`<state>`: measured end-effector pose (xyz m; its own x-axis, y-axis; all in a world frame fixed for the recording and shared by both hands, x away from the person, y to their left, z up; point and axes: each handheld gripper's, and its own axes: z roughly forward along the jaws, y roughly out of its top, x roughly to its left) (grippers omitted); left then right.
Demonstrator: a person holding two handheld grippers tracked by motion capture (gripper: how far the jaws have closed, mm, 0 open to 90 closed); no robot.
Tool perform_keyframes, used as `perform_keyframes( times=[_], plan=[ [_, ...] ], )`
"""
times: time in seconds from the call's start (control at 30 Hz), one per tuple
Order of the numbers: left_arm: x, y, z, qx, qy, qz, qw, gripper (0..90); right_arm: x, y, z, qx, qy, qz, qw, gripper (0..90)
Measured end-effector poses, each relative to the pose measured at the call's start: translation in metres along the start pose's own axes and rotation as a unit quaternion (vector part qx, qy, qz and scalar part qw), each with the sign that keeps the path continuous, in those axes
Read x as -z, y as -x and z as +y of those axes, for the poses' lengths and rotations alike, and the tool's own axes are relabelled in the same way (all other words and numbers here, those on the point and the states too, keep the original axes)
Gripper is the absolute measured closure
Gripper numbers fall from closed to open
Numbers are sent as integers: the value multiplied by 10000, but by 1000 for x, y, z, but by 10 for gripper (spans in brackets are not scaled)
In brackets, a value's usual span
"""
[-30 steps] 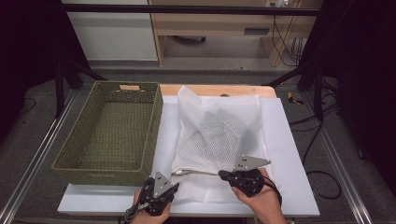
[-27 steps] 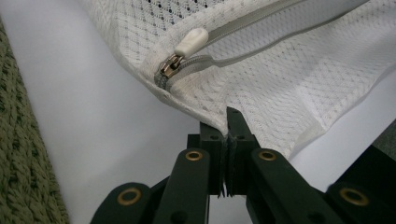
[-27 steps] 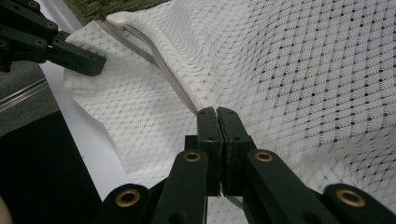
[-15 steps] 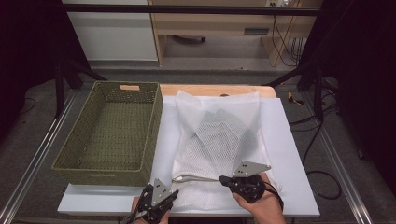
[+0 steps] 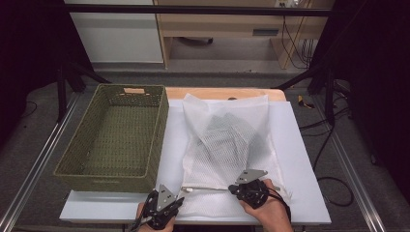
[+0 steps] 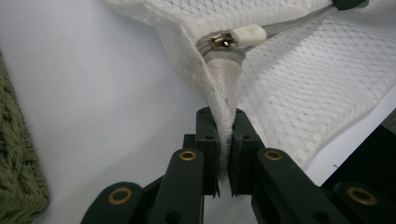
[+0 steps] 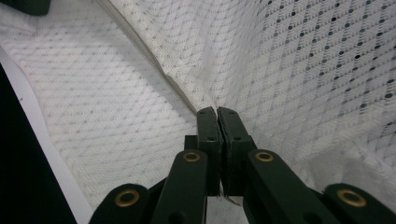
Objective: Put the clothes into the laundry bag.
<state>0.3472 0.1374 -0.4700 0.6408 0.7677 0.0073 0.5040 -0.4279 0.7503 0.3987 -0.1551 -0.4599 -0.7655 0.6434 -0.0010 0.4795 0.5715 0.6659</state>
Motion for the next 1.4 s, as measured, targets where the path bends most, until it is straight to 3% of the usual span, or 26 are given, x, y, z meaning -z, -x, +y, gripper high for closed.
perform_keyframes(
  times=[0.1,0.27,0.47,0.67,1.0,1.23,1.4],
  plan=[
    [0,0,0,-38,28,8,10000,798,-5,0,0,50,-64,-2,10000,882],
    [-2,0,-2,-30,-1,48,10000,663,-11,1,2,47,-75,-1,10000,872],
    [-1,1,0,-59,-25,31,10000,549,-11,1,3,88,71,33,9999,806],
    [2,-1,-1,-3,-41,101,9999,458,-5,2,3,38,271,-28,9996,639],
    [10,0,-2,2,46,176,9998,326,15,6,2,-14,726,-352,9967,324],
    [15,3,-1,-28,99,168,9998,251,22,8,5,16,929,-721,9931,167],
    [16,3,-3,10,144,182,9997,229,26,6,9,14,1067,-739,9915,119]
  ],
)
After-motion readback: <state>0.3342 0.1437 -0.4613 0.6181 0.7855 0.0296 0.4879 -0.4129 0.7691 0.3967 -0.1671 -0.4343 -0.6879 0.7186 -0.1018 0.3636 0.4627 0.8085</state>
